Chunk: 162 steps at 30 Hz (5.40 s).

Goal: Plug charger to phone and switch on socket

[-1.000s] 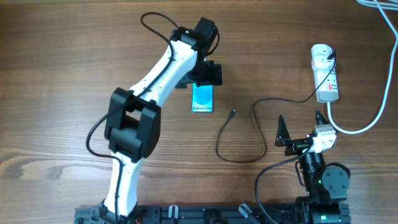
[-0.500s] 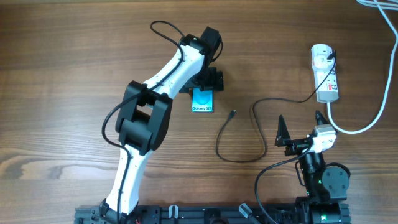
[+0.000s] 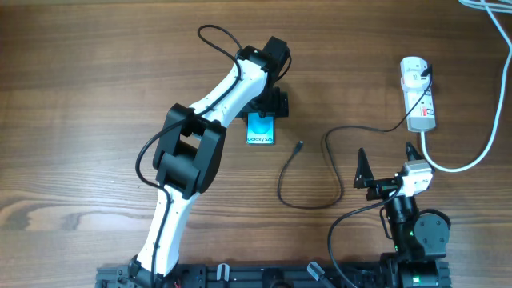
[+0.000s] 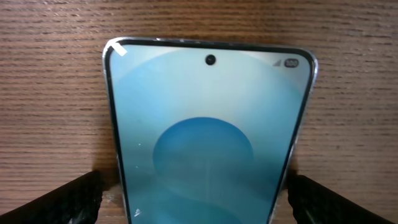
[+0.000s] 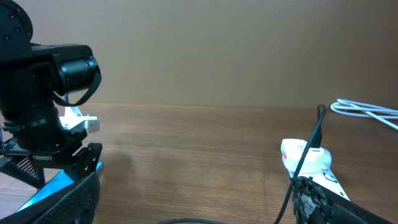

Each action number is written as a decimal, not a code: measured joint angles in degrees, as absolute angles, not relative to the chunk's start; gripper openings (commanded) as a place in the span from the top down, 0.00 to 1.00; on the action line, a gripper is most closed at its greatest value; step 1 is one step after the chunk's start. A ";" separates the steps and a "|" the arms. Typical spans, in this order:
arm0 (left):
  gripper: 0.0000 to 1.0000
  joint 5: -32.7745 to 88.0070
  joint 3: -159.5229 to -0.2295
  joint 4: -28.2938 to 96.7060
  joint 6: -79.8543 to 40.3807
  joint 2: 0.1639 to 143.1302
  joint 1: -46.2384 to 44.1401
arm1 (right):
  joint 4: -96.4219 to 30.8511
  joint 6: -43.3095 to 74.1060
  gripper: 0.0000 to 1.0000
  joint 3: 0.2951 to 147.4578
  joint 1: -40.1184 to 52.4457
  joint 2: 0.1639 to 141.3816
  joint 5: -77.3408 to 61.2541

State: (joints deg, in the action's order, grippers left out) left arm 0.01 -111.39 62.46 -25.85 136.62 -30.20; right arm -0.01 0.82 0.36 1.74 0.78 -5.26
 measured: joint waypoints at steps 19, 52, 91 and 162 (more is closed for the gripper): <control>0.28 -1.02 -111.50 62.35 -25.87 136.68 -30.28 | -0.01 0.82 0.00 0.36 1.74 0.78 -5.26; 0.30 51.31 -110.96 77.23 -26.09 111.39 -10.39 | -0.01 0.82 0.00 0.36 1.74 0.78 -5.28; 0.31 71.79 -110.96 67.99 -46.92 111.39 -5.43 | -45.98 30.55 0.00 51.31 2.00 38.96 -37.19; 0.28 64.58 -110.96 67.00 -51.40 117.56 -10.50 | -39.38 36.12 0.84 86.78 40.58 88.09 13.19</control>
State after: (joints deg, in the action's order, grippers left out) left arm 64.58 -110.96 67.00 -51.40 117.56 -10.50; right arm -39.38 36.12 86.78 40.58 88.09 13.19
